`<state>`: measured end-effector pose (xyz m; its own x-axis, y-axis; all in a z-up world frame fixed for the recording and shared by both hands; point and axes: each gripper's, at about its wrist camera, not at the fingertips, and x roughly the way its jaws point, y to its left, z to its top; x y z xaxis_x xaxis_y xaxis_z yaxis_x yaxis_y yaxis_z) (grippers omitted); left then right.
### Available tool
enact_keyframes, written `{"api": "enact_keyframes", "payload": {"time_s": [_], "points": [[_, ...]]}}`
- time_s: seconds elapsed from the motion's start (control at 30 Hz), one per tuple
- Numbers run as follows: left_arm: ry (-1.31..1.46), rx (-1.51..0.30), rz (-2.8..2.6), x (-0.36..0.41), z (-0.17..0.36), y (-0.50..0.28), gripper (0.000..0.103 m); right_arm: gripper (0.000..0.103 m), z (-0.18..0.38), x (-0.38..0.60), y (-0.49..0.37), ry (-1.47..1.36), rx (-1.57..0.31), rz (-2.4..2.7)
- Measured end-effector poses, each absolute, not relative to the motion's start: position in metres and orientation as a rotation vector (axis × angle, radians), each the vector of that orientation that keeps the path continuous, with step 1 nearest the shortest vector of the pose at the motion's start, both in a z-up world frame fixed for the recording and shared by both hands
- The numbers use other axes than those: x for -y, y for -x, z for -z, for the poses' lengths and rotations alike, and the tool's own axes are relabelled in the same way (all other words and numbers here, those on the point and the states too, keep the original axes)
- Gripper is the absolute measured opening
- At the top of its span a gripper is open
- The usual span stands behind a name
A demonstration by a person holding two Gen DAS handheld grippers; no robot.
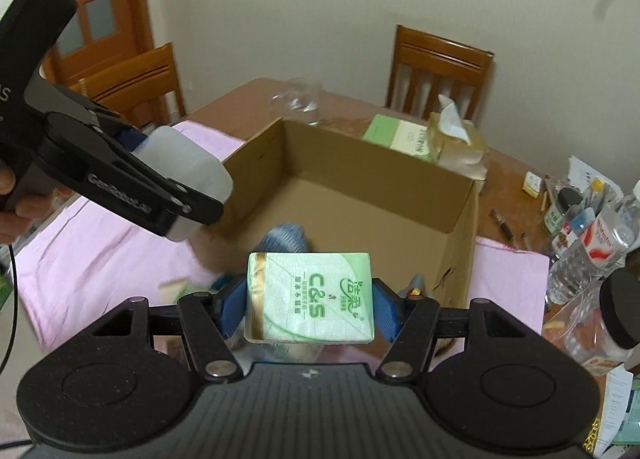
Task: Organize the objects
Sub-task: 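Carry container and C&S pack into the cardboard box and open both tools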
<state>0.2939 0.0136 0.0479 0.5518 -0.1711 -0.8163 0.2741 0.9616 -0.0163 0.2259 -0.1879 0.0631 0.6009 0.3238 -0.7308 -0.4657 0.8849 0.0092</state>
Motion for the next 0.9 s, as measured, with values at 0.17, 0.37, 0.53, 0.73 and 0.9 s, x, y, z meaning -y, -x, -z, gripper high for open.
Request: {"api": "enact_keyframes", "payload": {"time_s": [0.17, 0.37, 0.53, 0.73, 0.9], "points": [[-0.126, -0.965, 0.288, -0.012, -0.04, -0.323, 0.084, 0.069, -0.059, 0.18, -0.258, 0.169, -0.816, -0.408], [-0.133, -0.998, 0.299, -0.013, -0.023, -0.351, 0.084, 0.069, -0.043, 0.173, -0.283, 0.16, -0.838, -0.355], [-0.149, -1.029, 0.31, -0.012, -0.008, -0.367, 0.084, 0.095, -0.042, 0.167, -0.284, 0.167, -0.811, -0.334], [-0.162, -1.053, 0.318, -0.008, 0.009, -0.382, 0.085, 0.1, -0.041, 0.175, -0.277, 0.151, -0.822, -0.304], [-0.172, -1.034, 0.315, -0.005, 0.011, -0.389, 0.093, 0.103, -0.039, 0.185, -0.275, 0.12, -0.837, -0.266]]}}
